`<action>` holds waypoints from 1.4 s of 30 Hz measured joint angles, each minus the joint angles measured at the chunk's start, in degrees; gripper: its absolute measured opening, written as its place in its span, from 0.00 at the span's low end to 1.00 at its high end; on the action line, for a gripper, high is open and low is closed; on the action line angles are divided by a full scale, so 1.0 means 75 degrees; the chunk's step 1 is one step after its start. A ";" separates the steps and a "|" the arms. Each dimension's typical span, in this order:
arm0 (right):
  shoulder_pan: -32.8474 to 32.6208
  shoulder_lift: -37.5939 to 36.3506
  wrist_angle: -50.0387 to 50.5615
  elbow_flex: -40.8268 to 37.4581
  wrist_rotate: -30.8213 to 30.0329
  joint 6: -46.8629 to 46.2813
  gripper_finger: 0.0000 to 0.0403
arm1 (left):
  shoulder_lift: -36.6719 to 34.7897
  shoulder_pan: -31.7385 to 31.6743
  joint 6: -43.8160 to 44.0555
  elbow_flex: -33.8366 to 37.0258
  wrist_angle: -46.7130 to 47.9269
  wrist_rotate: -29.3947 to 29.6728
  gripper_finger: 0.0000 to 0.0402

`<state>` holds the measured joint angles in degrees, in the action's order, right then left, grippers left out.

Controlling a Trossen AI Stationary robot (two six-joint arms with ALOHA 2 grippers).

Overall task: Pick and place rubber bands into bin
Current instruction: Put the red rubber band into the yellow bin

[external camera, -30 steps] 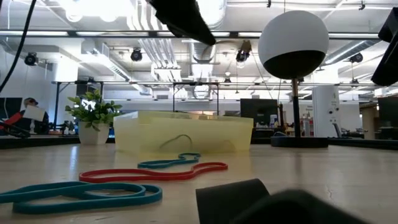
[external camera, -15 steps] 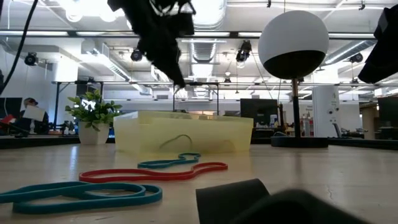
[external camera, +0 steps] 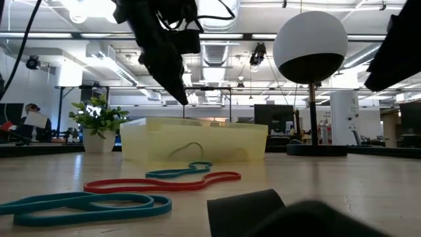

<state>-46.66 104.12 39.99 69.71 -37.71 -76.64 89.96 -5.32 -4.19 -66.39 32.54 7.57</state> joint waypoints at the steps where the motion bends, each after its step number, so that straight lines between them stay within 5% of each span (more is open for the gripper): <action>1: 0.0039 0.0000 0.0002 0.0000 0.0000 0.0019 0.45 | -0.0012 0.0004 0.0117 -0.0011 0.0046 -0.0006 0.24; 7: 0.0355 0.0000 -0.0011 -0.0061 0.0000 0.0484 0.45 | -0.0610 0.0376 0.1071 -0.0157 0.0132 -0.0105 0.33; 17: 0.1534 0.0000 -0.0106 -0.0111 -0.0014 0.1707 0.45 | -0.2738 0.1290 0.1323 0.0022 0.0105 -0.0108 0.33; 28: 0.2137 -0.0136 -0.1994 -0.0111 0.0077 0.3903 0.45 | -0.5221 0.1574 0.1680 0.1049 0.0119 0.0508 0.34; 31: 0.2156 -0.0277 -0.2228 -0.0123 0.0542 0.4311 0.45 | -0.6048 0.1577 0.2181 0.1575 0.0098 0.0659 0.34; 38: 0.2373 -0.0216 -0.3169 -0.0584 0.3100 0.5272 0.45 | -0.7384 0.1577 0.3508 0.2901 -0.0348 0.0522 0.34; 42: 0.2437 -0.0014 -0.3266 -0.0725 0.3448 0.5373 0.45 | -0.7716 0.1585 0.3976 0.3564 -0.0612 0.0043 0.34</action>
<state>-28.39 104.01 15.50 64.28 -11.86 -36.34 32.09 6.57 25.63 -39.66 27.95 7.90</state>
